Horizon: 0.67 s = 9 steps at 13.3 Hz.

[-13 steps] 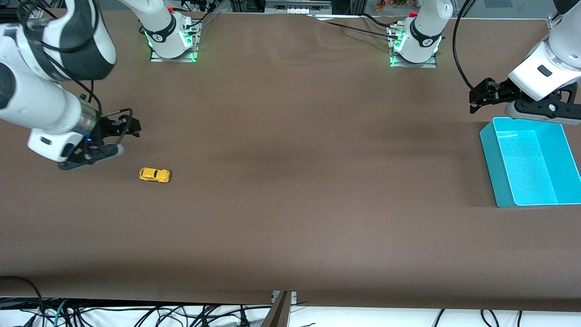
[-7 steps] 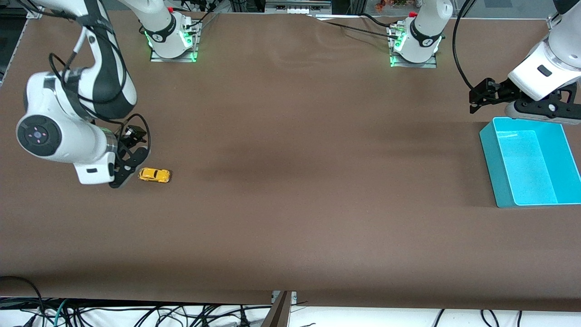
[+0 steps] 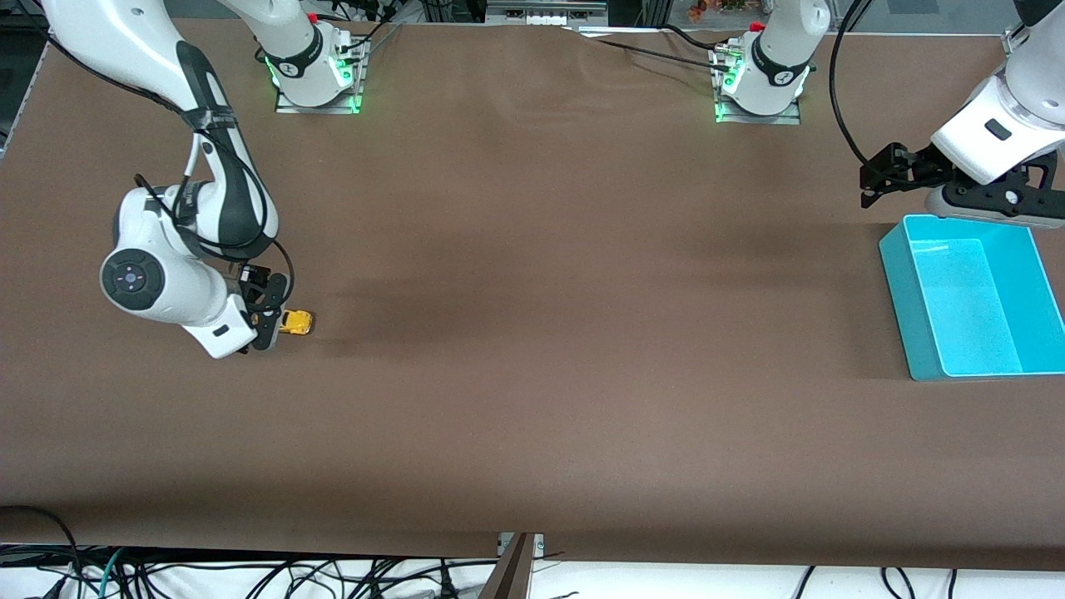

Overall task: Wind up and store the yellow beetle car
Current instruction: 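Close the right gripper on the yellow car against the table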

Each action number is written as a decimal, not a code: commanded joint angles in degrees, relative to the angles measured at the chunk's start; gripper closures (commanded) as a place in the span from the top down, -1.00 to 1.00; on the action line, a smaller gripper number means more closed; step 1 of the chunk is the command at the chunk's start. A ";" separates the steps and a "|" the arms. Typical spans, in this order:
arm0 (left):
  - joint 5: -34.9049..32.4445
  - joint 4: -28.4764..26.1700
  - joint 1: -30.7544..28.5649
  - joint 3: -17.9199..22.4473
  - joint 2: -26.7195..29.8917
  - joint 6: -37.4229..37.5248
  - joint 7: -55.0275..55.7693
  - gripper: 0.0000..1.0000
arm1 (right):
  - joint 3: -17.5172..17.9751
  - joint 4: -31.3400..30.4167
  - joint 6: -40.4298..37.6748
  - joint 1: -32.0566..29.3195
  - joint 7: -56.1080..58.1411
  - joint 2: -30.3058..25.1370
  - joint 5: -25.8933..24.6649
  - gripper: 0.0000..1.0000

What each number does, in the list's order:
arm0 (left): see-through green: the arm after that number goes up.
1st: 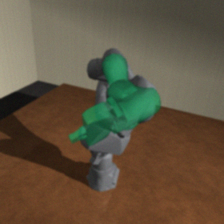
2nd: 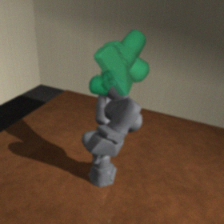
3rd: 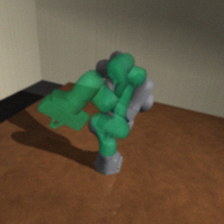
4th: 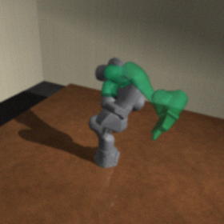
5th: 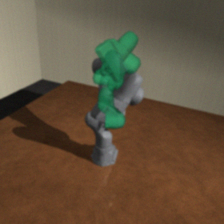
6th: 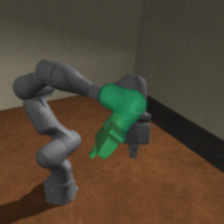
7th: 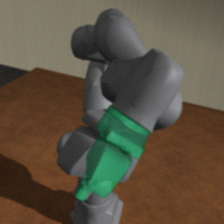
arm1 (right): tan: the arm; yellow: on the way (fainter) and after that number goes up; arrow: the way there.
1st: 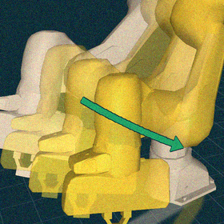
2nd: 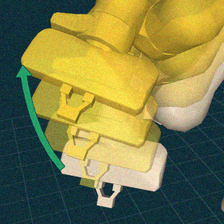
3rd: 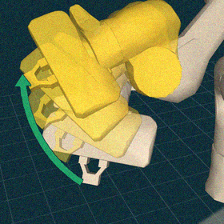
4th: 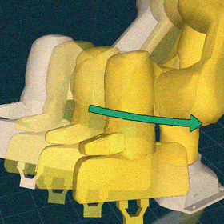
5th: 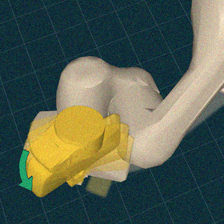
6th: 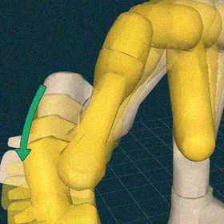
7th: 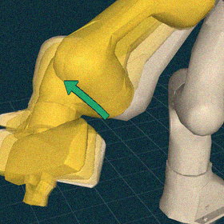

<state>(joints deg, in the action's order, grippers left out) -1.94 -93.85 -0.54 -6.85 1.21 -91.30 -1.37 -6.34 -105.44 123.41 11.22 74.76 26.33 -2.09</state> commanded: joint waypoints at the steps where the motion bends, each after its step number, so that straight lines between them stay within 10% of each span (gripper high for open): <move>1: -0.17 0.07 -0.08 -0.10 0.46 0.07 -0.30 1.00 | 0.19 -8.97 9.27 -0.59 4.15 -2.95 0.07 0.98; 9: -0.17 0.07 -0.08 -0.09 0.46 -0.02 -0.38 1.00 | 0.19 -17.17 23.54 -1.82 9.18 -2.43 0.07 0.97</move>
<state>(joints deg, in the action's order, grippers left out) -1.94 -93.85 -0.54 -6.85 1.21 -91.30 -1.37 -6.42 -120.08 145.02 9.86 82.33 25.89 -2.09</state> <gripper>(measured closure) 0.000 0.009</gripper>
